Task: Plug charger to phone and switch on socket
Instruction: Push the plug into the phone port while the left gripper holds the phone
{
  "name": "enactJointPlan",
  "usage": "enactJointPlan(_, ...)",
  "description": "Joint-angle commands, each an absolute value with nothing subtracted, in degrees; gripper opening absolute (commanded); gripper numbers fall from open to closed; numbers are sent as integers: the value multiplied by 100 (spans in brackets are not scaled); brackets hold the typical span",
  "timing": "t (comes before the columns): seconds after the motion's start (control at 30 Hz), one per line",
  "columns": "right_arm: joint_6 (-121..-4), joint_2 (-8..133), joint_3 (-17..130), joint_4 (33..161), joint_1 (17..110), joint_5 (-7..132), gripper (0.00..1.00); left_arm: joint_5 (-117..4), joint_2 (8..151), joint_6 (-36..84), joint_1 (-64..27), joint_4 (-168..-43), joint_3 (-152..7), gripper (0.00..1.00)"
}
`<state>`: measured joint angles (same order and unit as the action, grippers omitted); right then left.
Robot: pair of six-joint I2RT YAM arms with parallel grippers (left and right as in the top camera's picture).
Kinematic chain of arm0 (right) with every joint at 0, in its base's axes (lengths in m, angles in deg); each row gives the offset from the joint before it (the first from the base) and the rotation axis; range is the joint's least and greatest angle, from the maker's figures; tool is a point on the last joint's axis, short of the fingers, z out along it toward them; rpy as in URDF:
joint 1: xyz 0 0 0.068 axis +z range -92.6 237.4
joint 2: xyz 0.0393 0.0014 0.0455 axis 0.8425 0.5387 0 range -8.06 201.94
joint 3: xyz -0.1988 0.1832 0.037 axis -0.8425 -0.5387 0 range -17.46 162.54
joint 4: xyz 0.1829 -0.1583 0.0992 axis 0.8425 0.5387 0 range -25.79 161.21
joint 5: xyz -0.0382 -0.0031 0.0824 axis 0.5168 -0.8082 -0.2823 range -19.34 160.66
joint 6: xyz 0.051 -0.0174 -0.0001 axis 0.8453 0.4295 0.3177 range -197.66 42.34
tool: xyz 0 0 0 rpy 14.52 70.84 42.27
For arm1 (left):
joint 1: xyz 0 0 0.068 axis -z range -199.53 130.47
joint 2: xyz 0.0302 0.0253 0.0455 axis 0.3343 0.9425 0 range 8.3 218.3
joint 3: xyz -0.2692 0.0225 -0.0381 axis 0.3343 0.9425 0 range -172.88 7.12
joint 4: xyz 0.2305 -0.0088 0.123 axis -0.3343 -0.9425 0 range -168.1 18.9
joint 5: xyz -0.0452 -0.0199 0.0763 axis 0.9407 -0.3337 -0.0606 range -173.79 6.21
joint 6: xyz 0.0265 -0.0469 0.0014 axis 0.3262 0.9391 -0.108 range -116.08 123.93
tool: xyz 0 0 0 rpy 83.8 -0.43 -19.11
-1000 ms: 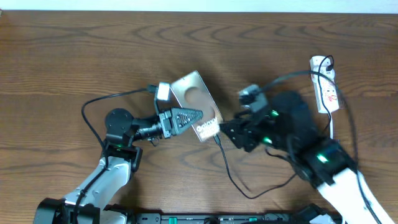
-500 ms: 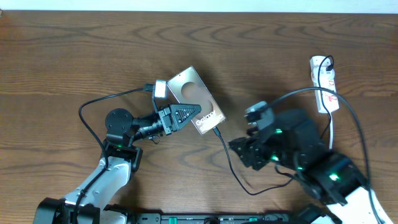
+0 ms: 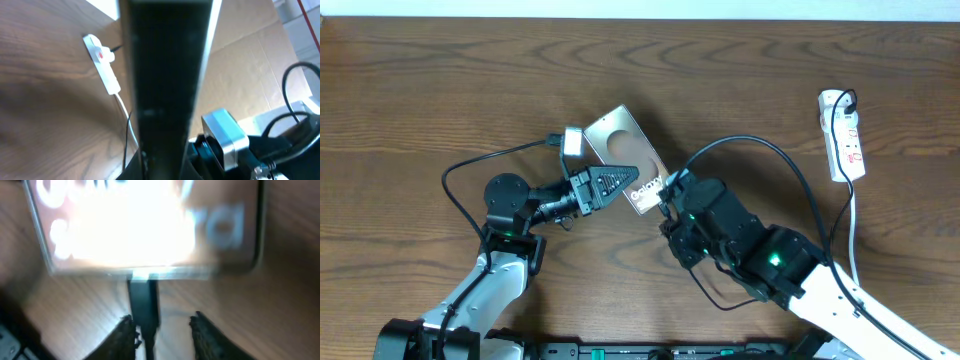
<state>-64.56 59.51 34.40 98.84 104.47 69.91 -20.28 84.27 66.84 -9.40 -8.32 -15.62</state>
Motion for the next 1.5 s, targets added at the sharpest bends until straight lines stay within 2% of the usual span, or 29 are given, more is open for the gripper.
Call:
enactJointPlan(0.0,-6442,5947,3433,9620,10476,7227,25,-1567,8390,6544,-960,-759,-1592,7)
enactJointPlan(0.07,-6442,5949,3433,9475,10476,7227,16,-1451,8390,6544,-960,-757,-1592,7)
enactJointPlan(0.13,-6442,5958,3433,9338,10476,7224,2,-1257,8390,6544,-958,-755,-1592,8)
enactJointPlan(0.63,-6733,5955,3433,8129,10476,7161,1,-509,8390,6498,-945,-751,-1592,7)
enactJointPlan(0.67,-6722,5955,3433,8149,10476,7159,3,-511,8390,6496,-945,-751,-1592,7)
enactJointPlan(0.73,-6700,5955,3433,8358,10476,7157,16,-518,8390,6387,-951,-751,-1592,7)
enactJointPlan(1.03,-6698,5693,3435,9626,10476,6398,50,-1010,8390,6006,-1205,-757,-1592,7)
enactJointPlan(1.1,-6692,5590,3433,9873,10476,6247,50,-1152,8390,6002,-1327,-757,-1592,7)
enactJointPlan(1.17,-6582,5540,3433,10048,10476,6256,44,-1230,8390,5987,-1384,-757,-1592,7)
enactJointPlan(1.2,-6543,5529,3433,10162,10476,6254,38,-1298,8390,5980,-1415,-757,-1592,7)
enactJointPlan(1.23,-6515,5529,3433,10199,10476,6254,36,-1316,8390,5961,-1417,-757,-1592,7)
enactJointPlan(1.37,-6480,5531,3433,10184,10476,6258,37,-1335,8390,5943,-1417,-757,-1592,8)
enactJointPlan(1.47,-6482,5562,3433,9991,10476,6317,43,-1331,8390,5950,-1410,-757,-1592,7)
